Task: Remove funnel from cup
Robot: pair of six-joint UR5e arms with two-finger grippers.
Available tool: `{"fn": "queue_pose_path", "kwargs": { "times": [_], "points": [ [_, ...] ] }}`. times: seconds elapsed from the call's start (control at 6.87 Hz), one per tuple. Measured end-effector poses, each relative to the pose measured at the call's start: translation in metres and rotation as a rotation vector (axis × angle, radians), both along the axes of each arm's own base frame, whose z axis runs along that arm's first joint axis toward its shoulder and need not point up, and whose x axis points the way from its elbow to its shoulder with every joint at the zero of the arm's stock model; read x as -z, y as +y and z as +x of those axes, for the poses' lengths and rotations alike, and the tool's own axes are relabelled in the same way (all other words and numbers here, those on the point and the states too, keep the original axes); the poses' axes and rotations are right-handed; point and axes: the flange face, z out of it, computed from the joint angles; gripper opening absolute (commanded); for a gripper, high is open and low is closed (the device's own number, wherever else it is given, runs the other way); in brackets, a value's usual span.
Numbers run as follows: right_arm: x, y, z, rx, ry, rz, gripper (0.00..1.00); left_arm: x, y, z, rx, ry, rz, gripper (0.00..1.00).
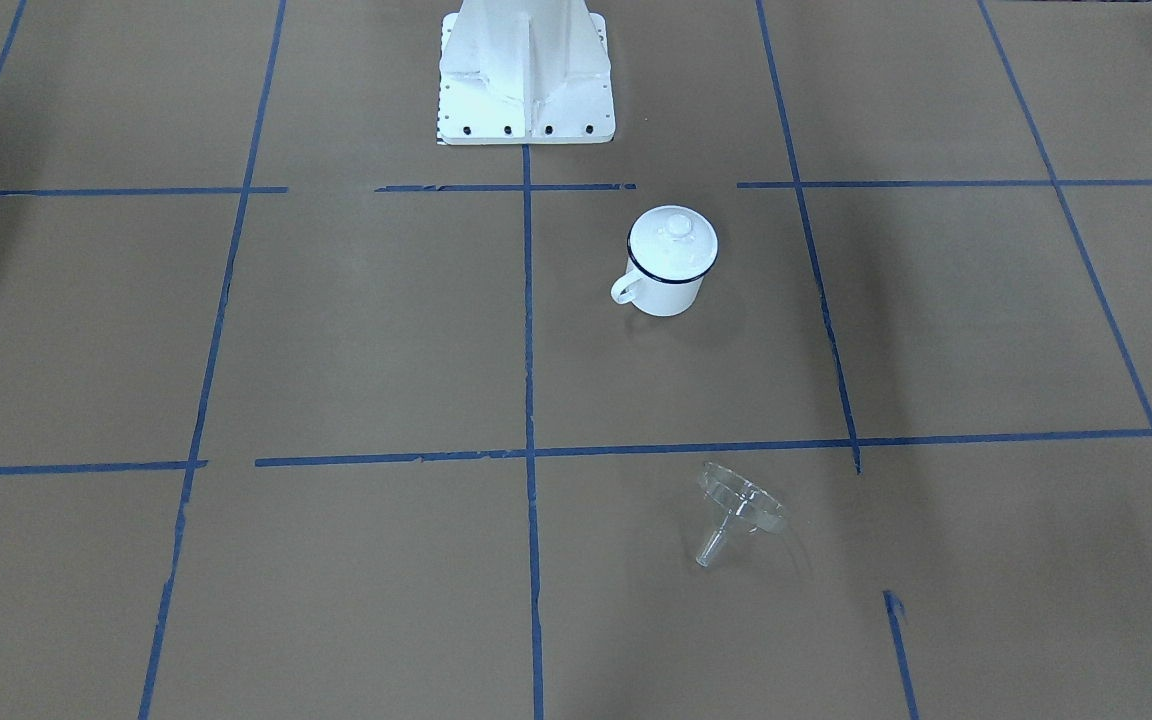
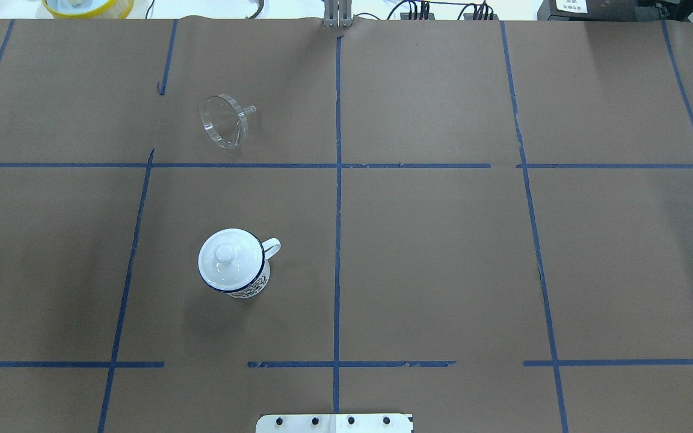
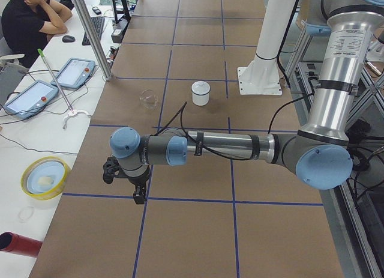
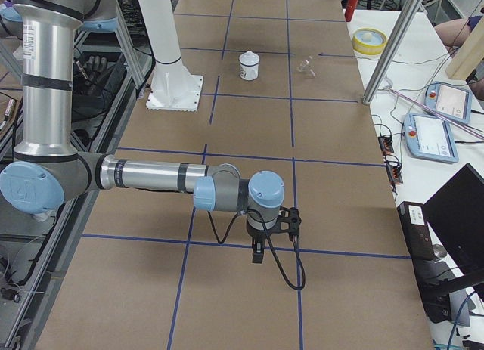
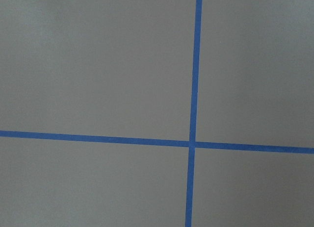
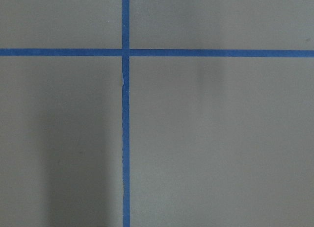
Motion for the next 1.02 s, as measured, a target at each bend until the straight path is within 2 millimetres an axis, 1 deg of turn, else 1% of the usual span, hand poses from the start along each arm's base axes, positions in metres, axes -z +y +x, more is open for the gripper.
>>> {"fn": "queue_pose_path", "kwargs": {
  "times": [0.29, 0.44, 0.73, 0.87, 1.02],
  "points": [
    [0.000, 0.000, 0.000, 0.000, 0.000, 0.000, 1.00, 0.020, 0.005, -0.027, 0.038, 0.001, 0.024, 1.00],
    [0.000, 0.000, 0.000, 0.000, 0.000, 0.000, 1.00, 0.023, 0.011, -0.032, 0.048, 0.001, 0.027, 1.00],
    [0.000, 0.000, 0.000, 0.000, 0.000, 0.000, 1.00, 0.001, 0.035, -0.032, 0.052, 0.005, -0.003, 1.00],
    [0.000, 0.000, 0.000, 0.000, 0.000, 0.000, 1.00, -0.005, 0.043, -0.031, 0.055, 0.007, -0.010, 1.00],
    [0.000, 0.000, 0.000, 0.000, 0.000, -0.001, 1.00, -0.006, 0.048, -0.030, 0.057, 0.008, -0.011, 1.00]
  ]
}}
